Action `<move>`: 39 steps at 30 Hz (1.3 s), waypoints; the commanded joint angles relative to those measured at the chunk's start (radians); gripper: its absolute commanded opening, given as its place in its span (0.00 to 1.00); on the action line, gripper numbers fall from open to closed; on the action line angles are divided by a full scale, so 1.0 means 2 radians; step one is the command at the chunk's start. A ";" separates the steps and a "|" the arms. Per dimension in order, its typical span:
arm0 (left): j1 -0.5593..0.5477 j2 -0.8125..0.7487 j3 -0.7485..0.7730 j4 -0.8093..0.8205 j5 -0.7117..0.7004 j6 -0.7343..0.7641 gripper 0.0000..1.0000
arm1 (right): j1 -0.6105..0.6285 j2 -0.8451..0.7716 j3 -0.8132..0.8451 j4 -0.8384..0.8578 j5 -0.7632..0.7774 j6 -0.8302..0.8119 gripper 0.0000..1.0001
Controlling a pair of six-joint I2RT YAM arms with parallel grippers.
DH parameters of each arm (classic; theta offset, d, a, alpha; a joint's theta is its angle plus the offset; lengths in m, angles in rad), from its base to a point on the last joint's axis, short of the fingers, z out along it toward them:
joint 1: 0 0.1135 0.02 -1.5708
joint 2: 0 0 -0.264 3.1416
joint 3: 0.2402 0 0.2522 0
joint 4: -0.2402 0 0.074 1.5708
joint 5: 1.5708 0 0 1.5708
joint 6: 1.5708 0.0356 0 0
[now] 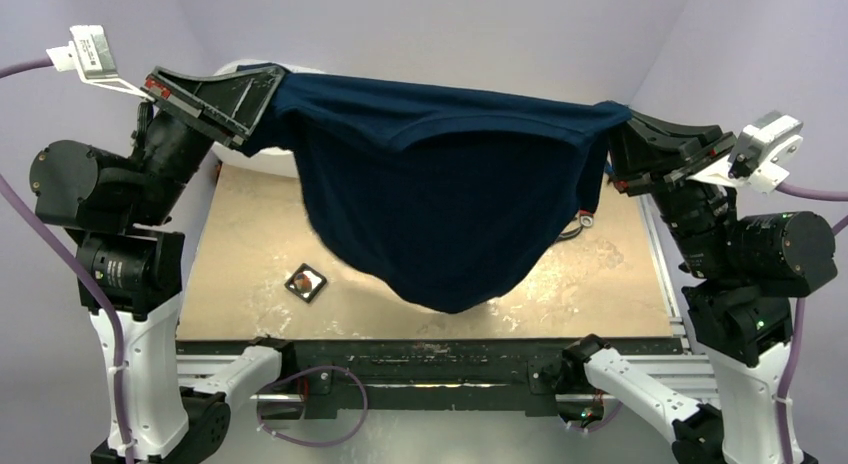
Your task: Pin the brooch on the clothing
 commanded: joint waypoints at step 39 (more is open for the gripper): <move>0.004 -0.075 -0.221 -0.082 -0.135 -0.084 0.00 | 0.001 0.060 0.000 -0.021 0.095 -0.012 0.00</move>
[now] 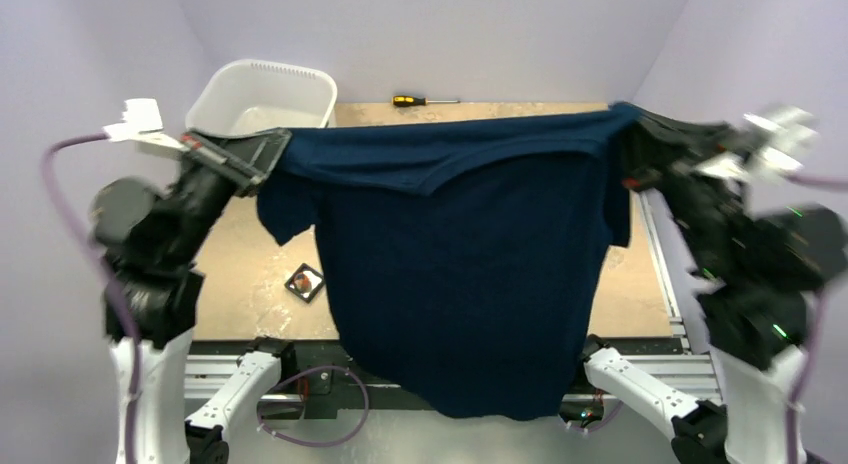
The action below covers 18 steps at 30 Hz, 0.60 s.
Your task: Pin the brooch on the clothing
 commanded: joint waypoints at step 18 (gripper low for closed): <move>0.004 0.280 -0.312 0.193 -0.144 -0.017 0.00 | -0.072 0.340 -0.291 0.330 0.039 0.043 0.00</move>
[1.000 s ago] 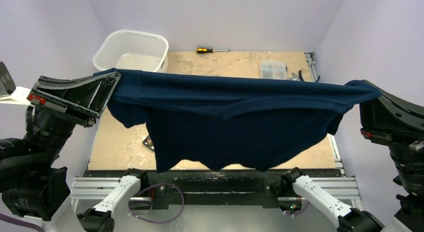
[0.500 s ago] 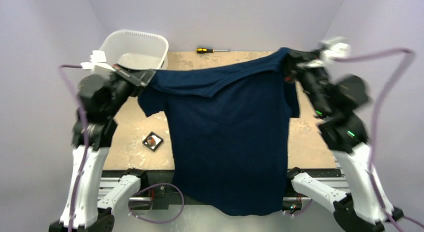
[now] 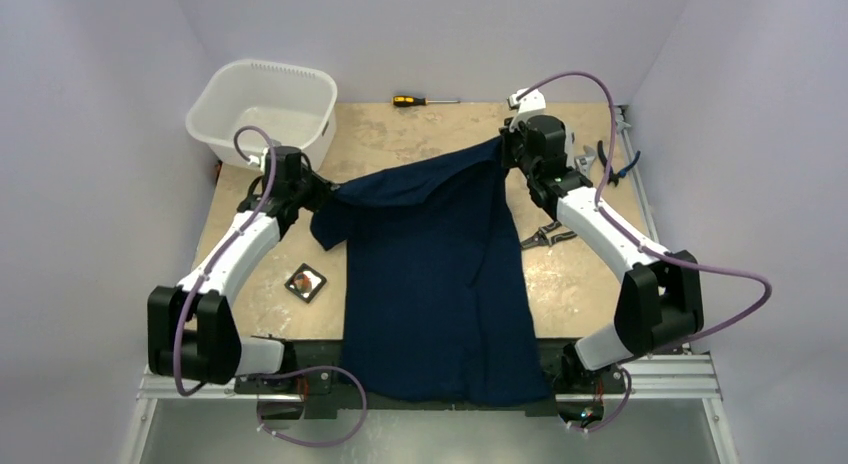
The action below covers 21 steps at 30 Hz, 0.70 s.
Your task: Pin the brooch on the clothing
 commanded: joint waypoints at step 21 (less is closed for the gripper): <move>0.008 0.219 0.103 0.100 -0.056 0.059 0.00 | -0.022 0.168 0.108 0.069 0.007 0.030 0.00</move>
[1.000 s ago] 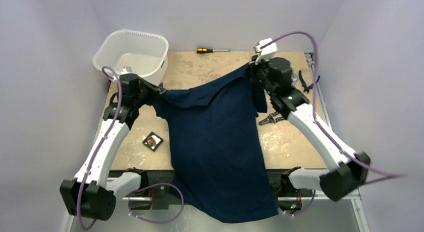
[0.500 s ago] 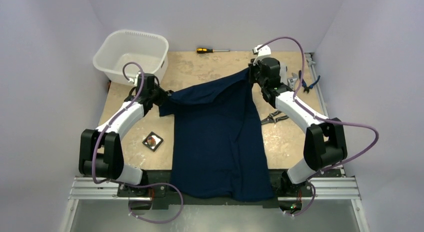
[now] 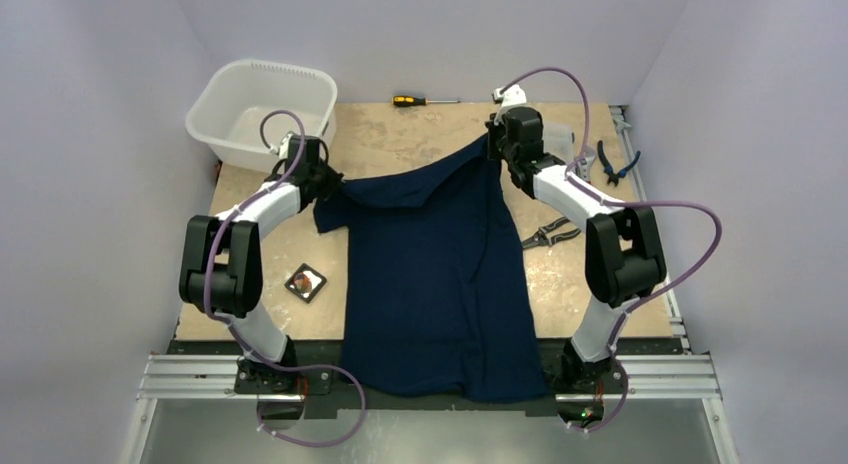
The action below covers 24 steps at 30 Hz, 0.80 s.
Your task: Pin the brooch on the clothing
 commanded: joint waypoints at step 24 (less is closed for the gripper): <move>-0.049 0.000 0.118 -0.091 -0.094 0.174 0.65 | -0.024 0.089 0.162 -0.043 0.001 0.027 0.89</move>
